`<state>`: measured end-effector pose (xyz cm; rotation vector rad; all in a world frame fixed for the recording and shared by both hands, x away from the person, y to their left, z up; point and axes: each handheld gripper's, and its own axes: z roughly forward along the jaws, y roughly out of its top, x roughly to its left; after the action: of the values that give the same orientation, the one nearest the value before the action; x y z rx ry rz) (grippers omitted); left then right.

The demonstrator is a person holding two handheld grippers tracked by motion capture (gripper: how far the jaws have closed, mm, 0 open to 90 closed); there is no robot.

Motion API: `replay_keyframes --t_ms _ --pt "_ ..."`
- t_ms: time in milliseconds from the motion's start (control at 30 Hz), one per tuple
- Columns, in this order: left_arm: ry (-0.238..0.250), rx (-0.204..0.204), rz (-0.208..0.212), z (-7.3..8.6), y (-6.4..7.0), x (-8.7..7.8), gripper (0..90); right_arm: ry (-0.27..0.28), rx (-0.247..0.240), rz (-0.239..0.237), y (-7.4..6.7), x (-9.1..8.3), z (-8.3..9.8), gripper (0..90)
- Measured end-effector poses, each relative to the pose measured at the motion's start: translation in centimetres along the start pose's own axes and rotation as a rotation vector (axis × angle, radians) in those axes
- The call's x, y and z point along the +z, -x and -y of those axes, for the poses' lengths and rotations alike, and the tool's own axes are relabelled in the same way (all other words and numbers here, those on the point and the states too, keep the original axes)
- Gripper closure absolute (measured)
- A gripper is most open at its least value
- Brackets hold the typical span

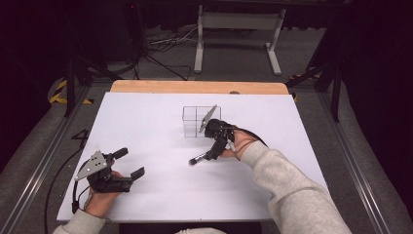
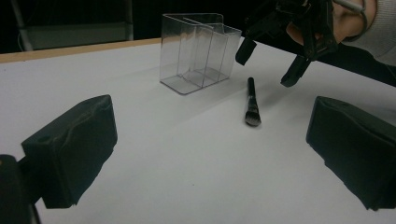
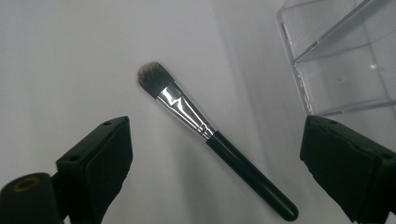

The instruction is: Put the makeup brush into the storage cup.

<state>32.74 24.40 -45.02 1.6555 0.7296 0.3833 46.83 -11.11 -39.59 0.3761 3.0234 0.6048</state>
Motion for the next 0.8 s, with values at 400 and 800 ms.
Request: replay_keyframes --t_ms 400,800 --pt "-0.007 0.002 0.006 0.0 0.0 0.0 2.4 -0.044 0.001 -0.032 0.0 1.4 0.4 16.1" --pt "-0.007 0.003 0.007 0.0 0.0 0.0 2.4 -0.073 -0.016 -0.030 0.1 2.1 0.3 24.6"
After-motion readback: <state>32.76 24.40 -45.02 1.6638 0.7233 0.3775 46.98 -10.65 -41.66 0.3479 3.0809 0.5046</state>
